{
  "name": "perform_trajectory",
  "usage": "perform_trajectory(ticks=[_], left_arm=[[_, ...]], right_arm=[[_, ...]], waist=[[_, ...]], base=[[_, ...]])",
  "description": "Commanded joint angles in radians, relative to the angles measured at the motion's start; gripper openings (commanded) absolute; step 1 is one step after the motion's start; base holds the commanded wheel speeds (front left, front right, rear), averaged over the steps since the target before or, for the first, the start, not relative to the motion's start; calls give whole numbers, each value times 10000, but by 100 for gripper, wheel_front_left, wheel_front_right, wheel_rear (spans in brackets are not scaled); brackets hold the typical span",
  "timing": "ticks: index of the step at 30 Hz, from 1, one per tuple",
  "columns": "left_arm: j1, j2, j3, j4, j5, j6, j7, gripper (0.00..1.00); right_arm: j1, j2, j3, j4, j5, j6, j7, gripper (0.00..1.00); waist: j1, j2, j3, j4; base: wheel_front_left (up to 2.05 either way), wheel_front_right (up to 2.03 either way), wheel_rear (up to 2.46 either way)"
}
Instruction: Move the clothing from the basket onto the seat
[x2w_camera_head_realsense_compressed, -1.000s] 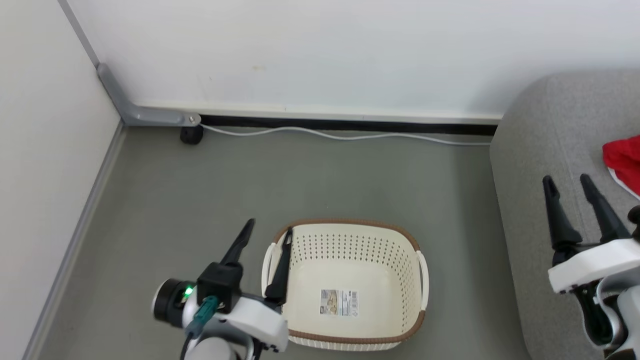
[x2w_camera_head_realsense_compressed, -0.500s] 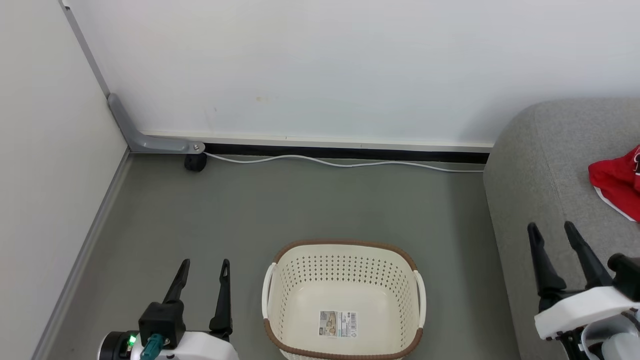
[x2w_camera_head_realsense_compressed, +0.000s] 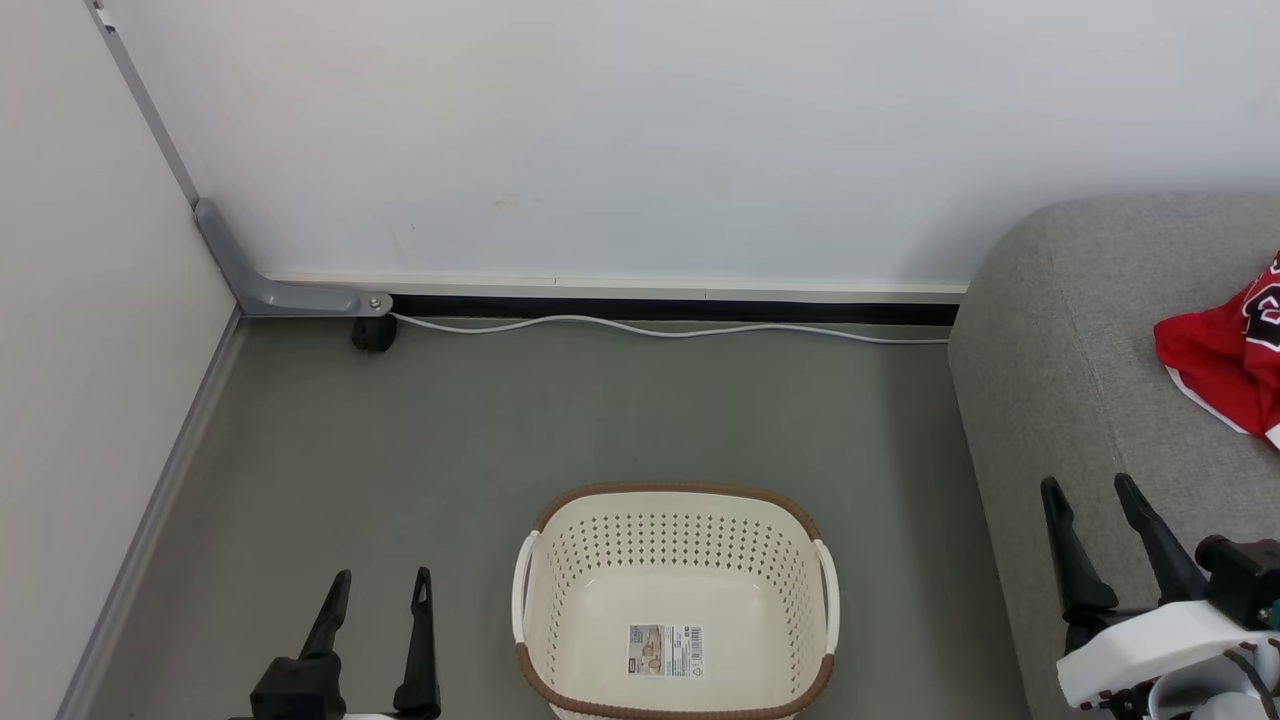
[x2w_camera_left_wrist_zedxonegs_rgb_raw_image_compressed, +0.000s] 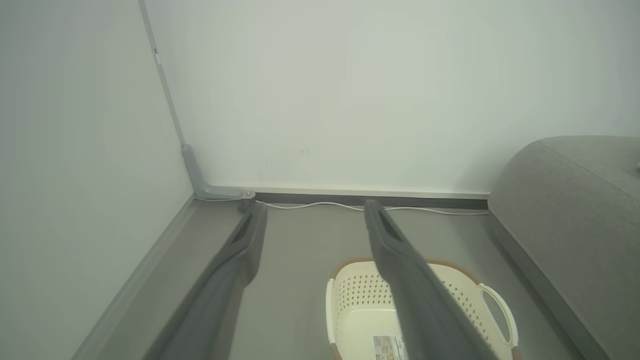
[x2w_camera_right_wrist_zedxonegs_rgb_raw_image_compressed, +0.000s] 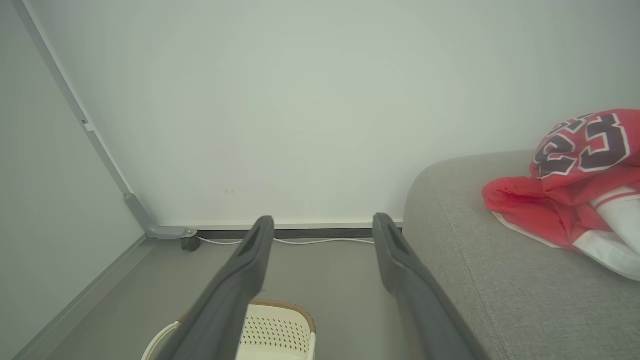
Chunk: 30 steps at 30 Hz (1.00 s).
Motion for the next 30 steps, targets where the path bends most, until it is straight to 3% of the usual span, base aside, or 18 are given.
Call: perform_trajectory(ticks=[1,17,18,22,30], left_arm=[[-228,17,316,-283,78,-53,-59,100],[-300,10,-124,-288,-118,17,-59,100],[-304,10,-125,-292,-157,-38,-59,0],[108,-50,-430,408,-111,4,6,0],[29,-24,-292,404,-1024,-134,204,0]], right_arm=[[-115,-145,143,-299,-128,40,-61,100],[-186,-100,102,-285,-107,40,-61,100],[-191,-89,70,-294,-100,40,-61,0],[277,280,77,370,-40,-2,2,0],[312,403,-80,302,696,1,241,0]], waist=[[0,-1,12,-9],[0,-1,65,-81],[0,-1,63,-83],[0,-1,63,-83],[21,-1,48,-112]], base=[[0,0,0],[0,0,0],[0,0,0],[0,0,0],[0,0,0]])
